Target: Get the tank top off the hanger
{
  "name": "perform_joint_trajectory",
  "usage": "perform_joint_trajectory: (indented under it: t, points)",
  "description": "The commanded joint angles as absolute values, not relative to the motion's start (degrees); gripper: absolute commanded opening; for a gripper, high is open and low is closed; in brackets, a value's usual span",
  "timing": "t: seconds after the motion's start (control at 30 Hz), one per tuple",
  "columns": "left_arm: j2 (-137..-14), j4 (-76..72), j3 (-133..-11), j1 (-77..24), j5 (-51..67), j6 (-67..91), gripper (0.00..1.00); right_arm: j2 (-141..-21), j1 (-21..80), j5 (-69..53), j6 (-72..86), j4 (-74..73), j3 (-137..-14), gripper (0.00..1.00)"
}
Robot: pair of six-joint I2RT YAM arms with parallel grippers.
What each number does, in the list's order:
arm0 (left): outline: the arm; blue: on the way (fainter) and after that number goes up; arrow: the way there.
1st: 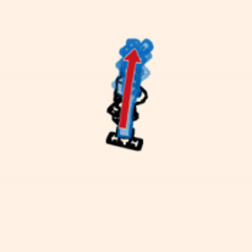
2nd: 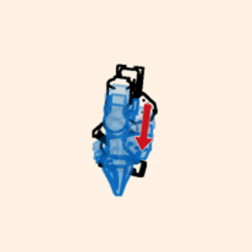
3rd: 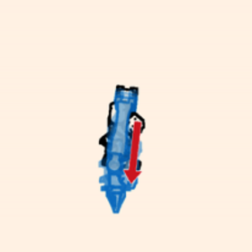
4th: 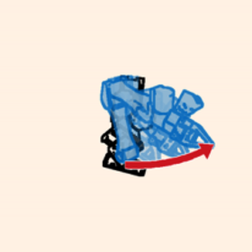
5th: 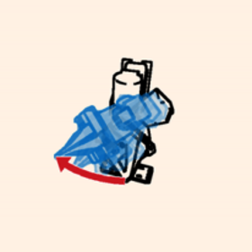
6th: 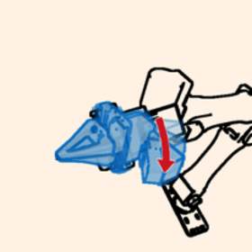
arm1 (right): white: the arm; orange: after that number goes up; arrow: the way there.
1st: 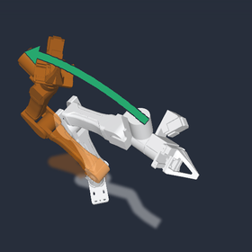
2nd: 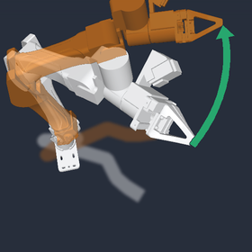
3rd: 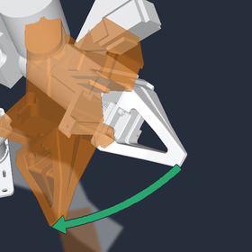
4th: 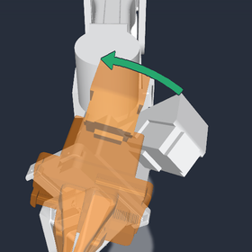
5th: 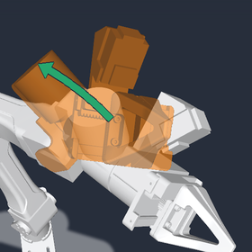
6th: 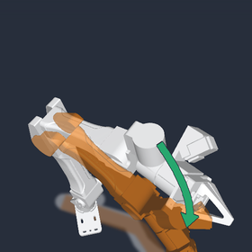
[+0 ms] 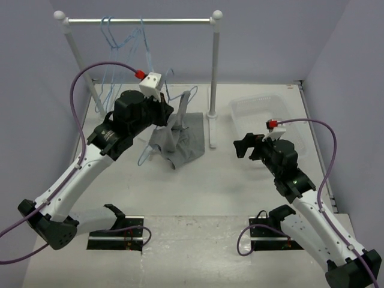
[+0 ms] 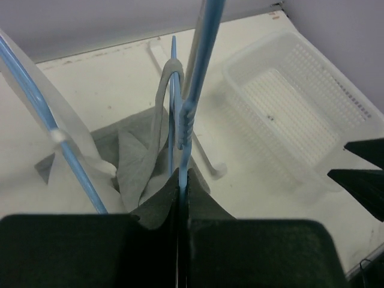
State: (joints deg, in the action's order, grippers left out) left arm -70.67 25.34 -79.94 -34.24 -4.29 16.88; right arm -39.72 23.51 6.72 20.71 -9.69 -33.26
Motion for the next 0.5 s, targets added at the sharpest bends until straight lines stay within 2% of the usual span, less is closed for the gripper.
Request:
perform_joint_trajectory:
  t: [0.0, 0.17, 0.33, 0.47]
  points:
    - [-63.2, 22.0, -74.9, -36.3, 0.0, 18.6, 0.0, -39.1, 23.8, -7.5, 18.5, -2.1, -32.9, 0.99]
    - [-57.8, 20.5, -66.4, -36.7, 13.3, 19.1, 0.0, -41.8, 25.4, -16.2, 20.3, 2.2, -37.5, 0.99]
    - [-54.6, 16.3, -62.7, -36.8, 18.6, 19.7, 0.0, -47.6, 27.4, -29.8, 19.4, 7.5, -39.7, 0.99]
    - [-53.2, 14.4, -62.2, -36.8, 22.2, 20.2, 0.0, -52.5, 29.5, -33.2, 19.0, 15.4, -39.1, 0.98]
